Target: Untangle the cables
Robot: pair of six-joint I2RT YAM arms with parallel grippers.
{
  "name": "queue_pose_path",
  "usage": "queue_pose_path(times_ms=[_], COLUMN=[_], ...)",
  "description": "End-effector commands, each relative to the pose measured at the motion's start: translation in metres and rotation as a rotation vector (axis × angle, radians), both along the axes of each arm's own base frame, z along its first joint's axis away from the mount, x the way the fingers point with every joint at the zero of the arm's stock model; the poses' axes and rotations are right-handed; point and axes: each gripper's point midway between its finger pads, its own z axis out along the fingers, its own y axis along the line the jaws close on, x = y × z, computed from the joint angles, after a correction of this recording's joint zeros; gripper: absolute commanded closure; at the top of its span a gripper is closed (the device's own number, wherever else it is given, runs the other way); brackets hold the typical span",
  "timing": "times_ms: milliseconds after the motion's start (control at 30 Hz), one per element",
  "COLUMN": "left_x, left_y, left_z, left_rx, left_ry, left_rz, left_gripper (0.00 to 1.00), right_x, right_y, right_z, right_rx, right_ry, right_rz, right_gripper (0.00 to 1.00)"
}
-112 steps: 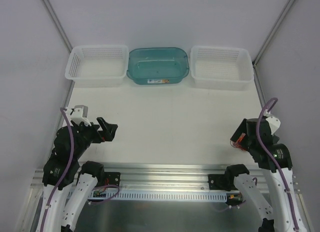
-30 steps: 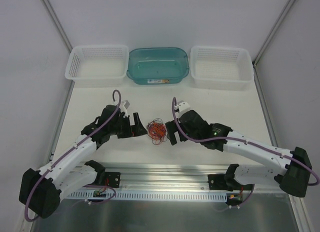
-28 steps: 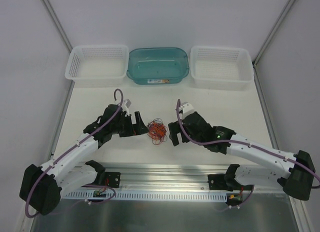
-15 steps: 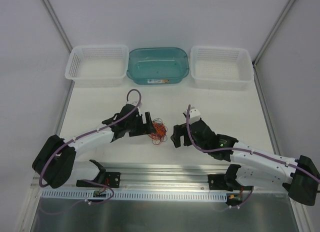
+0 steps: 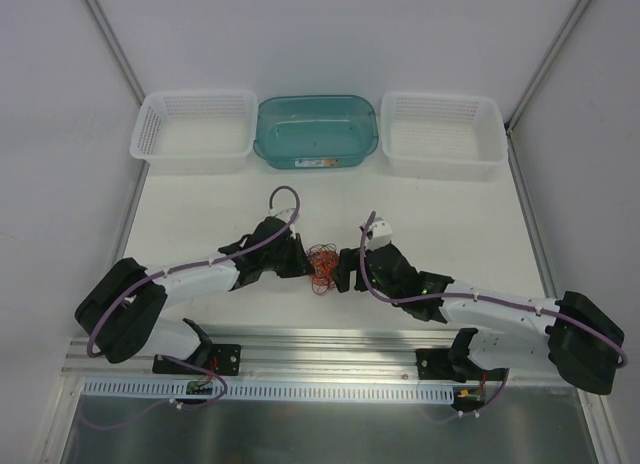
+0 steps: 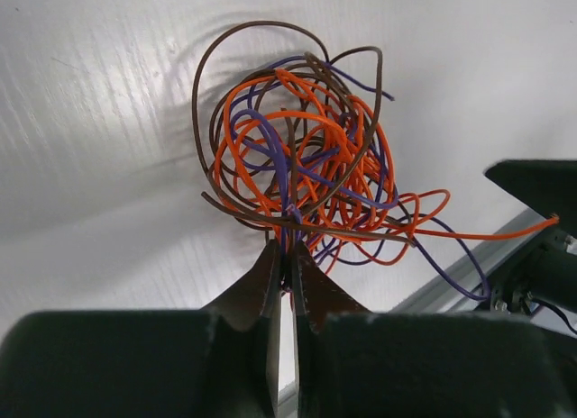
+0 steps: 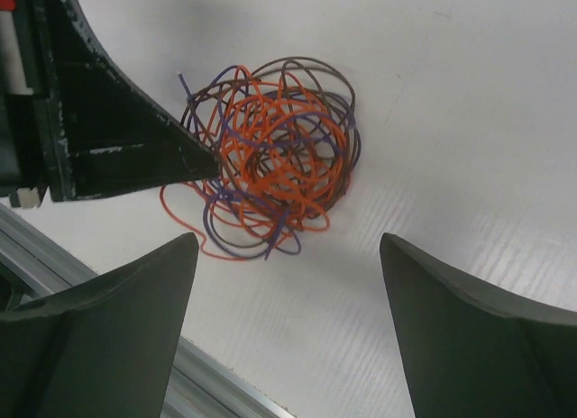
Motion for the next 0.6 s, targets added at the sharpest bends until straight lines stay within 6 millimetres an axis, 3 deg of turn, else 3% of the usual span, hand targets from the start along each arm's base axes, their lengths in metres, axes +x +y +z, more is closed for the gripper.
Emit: queue_pose_path(times_ms=[0, 167, 267, 300, 333, 367, 433, 467, 500, 533, 567], left_x=[-0.006, -0.013, -0.019, -0.020, -0.020, -0.021, -0.022, -0.018, -0.017, -0.020, -0.012], left_y=[-0.010, -0.011, -0.014, -0.014, -0.014, -0.013, -0.007, 0.000, 0.005, 0.015, 0.025], left_z=[0.030, 0.056, 0.061, 0.060, 0.063, 0.062, 0.062, 0.061, 0.060, 0.060, 0.060], left_rx=[-0.097, -0.158, -0.176, -0.178, -0.184, -0.184, -0.163, -0.136, -0.112, -0.074, -0.031], left_ry=[-0.089, -0.152, -0.157, -0.153, -0.157, -0.158, -0.162, -0.176, -0.180, -0.185, -0.213], left_rz=[-0.036, -0.048, -0.061, -0.066, -0.067, -0.065, -0.054, -0.024, -0.007, 0.004, 0.054], left_gripper=[1.00, 1.00, 1.00, 1.00, 1.00, 1.00, 1.00, 1.00, 1.00, 1.00, 1.00], right_x=[0.007, 0.008, 0.011, 0.011, 0.011, 0.010, 0.012, 0.014, 0.017, 0.019, 0.021], right_y=[0.021, 0.038, 0.046, 0.048, 0.050, 0.050, 0.043, 0.031, 0.023, 0.014, -0.010], right_z=[0.014, 0.001, -0.005, -0.014, -0.015, -0.017, -0.012, -0.014, -0.010, 0.009, 0.005], right_rx=[0.115, 0.129, 0.123, 0.103, 0.100, 0.093, 0.086, 0.042, 0.019, 0.029, -0.067], right_ry=[-0.020, 0.003, 0.002, 0.014, 0.014, 0.023, 0.010, 0.001, -0.015, -0.050, -0.066], right_rz=[-0.008, 0.017, 0.033, 0.036, 0.044, 0.043, 0.027, -0.007, -0.032, -0.055, -0.106], right_gripper=[0.15, 0.18, 0.29, 0.44, 0.51, 0.69, 0.85, 0.95, 0.99, 0.99, 0.99])
